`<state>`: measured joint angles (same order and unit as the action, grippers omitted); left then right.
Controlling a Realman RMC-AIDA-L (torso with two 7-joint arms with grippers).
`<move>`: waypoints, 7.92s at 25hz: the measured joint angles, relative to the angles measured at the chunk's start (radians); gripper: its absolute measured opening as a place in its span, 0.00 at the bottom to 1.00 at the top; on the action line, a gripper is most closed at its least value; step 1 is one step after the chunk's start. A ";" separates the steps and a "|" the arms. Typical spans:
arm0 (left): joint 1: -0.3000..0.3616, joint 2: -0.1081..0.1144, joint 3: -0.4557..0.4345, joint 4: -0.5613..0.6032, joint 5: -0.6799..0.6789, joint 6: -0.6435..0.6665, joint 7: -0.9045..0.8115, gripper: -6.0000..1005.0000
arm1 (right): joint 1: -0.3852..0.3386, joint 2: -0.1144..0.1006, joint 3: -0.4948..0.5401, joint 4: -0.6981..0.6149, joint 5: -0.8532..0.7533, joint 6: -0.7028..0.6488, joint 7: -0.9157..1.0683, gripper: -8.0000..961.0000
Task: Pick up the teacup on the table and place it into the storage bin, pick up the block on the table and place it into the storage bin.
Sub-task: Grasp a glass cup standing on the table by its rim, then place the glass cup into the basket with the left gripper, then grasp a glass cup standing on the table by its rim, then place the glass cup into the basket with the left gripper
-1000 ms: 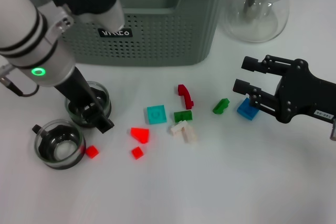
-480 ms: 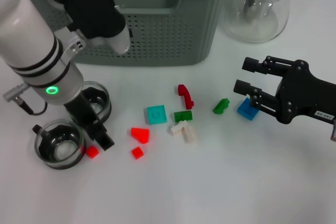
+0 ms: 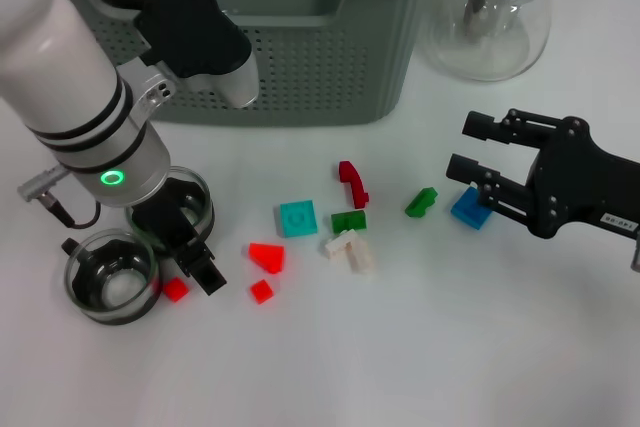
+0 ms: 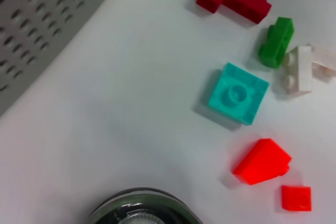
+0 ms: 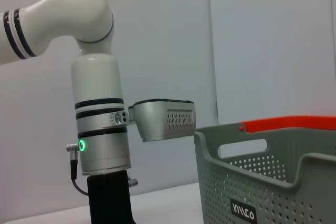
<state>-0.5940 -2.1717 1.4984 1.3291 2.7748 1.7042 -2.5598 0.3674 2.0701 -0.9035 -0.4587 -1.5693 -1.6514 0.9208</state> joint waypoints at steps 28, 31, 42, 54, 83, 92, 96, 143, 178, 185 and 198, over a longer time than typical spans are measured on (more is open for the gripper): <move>-0.009 0.003 -0.085 0.046 -0.034 0.012 0.054 0.05 | -0.002 -0.005 0.000 0.009 0.000 -0.004 0.001 0.53; -0.014 0.004 -0.237 0.064 -0.167 0.085 0.158 0.05 | -0.002 -0.005 0.000 0.009 0.000 -0.005 0.001 0.53; -0.097 0.139 -0.906 -0.278 -0.947 0.231 0.424 0.05 | 0.002 -0.005 0.000 0.020 0.004 -0.006 0.001 0.53; -0.382 0.255 -0.599 -0.379 -0.558 -0.363 0.109 0.06 | 0.001 -0.004 0.011 0.020 0.006 -0.015 0.001 0.53; -0.593 0.097 -0.480 -0.831 0.067 -0.866 0.020 0.06 | 0.014 -0.005 0.011 0.049 0.000 -0.003 0.001 0.53; -0.262 0.044 -0.690 -0.164 -0.514 -0.488 0.207 0.49 | 0.006 -0.008 0.021 0.052 0.001 -0.004 0.001 0.53; -0.087 0.082 -0.765 -0.090 -0.994 -0.187 0.379 0.51 | 0.006 -0.009 0.023 0.057 0.001 -0.005 0.001 0.53; 0.158 0.003 -0.671 -0.057 -0.031 -0.072 0.658 0.52 | 0.002 -0.024 0.023 0.060 0.001 -0.001 0.036 0.53; -0.239 0.207 -0.920 -0.372 -0.798 -0.144 0.336 0.05 | 0.006 -0.021 0.025 0.060 0.002 0.002 0.036 0.53; -0.430 0.228 -0.597 -0.417 -0.290 -0.538 0.092 0.05 | 0.004 -0.017 0.025 0.060 0.000 0.003 0.036 0.53; -0.479 0.129 -0.310 -0.688 0.080 -0.859 0.064 0.05 | 0.005 -0.016 0.025 0.060 0.002 0.007 0.036 0.53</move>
<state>-1.0734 -2.0427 1.1883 0.6407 2.8546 0.8452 -2.4961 0.3728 2.0540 -0.8790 -0.3989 -1.5670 -1.6448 0.9571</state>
